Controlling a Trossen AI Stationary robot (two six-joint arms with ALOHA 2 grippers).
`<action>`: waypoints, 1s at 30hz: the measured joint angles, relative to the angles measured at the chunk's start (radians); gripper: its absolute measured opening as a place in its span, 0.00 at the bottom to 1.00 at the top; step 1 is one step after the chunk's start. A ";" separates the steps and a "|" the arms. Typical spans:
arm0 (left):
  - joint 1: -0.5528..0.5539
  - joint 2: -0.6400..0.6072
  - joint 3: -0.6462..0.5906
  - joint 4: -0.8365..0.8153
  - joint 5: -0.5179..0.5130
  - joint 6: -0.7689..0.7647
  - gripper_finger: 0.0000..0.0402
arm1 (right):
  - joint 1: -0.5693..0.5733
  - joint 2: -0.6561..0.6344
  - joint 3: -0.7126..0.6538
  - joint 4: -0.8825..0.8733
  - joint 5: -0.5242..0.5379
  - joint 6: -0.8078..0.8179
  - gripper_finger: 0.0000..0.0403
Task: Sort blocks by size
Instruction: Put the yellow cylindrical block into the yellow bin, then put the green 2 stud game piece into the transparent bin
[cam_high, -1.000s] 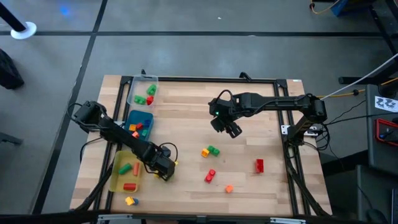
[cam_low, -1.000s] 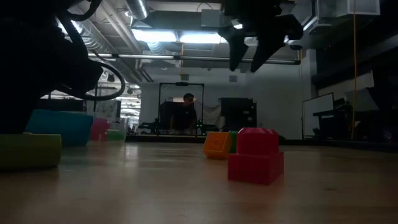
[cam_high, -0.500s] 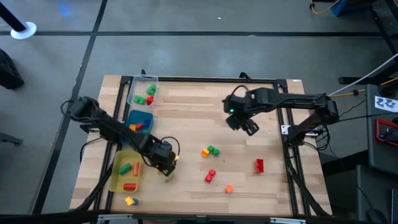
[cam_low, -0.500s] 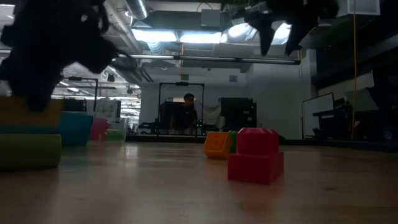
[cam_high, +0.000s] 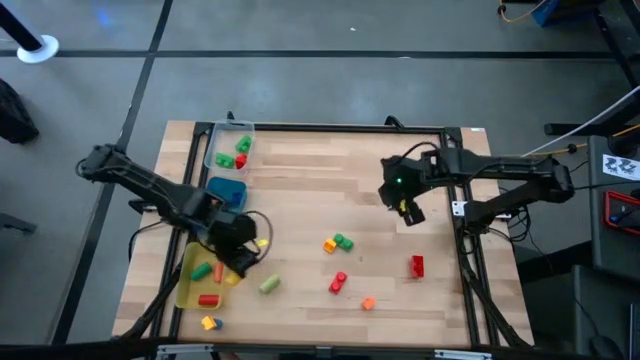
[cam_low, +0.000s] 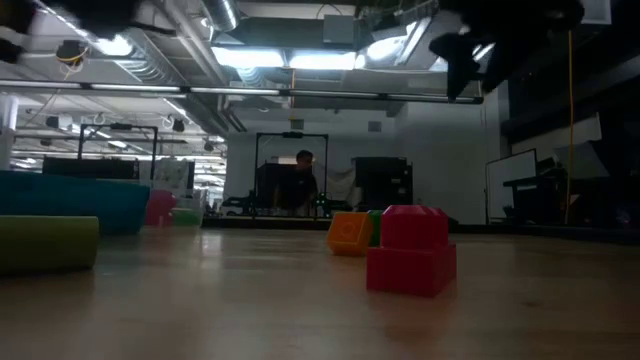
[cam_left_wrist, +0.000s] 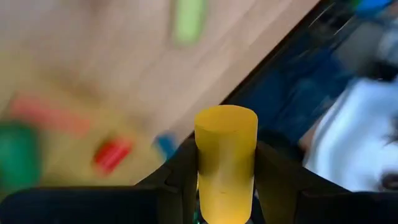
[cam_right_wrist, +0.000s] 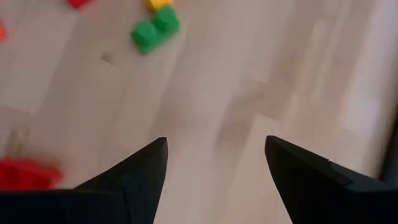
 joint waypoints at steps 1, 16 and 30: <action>-0.015 -0.015 0.000 -0.040 0.019 -0.022 0.28 | 0.007 -0.002 -0.036 0.047 -0.022 0.018 0.67; -0.169 -0.037 0.000 -0.370 -0.023 -0.197 0.39 | 0.224 0.079 -0.406 0.769 0.087 0.173 0.67; -0.168 -0.036 0.000 -0.370 -0.114 -0.216 0.52 | 0.311 0.295 -0.407 0.902 0.201 0.459 0.67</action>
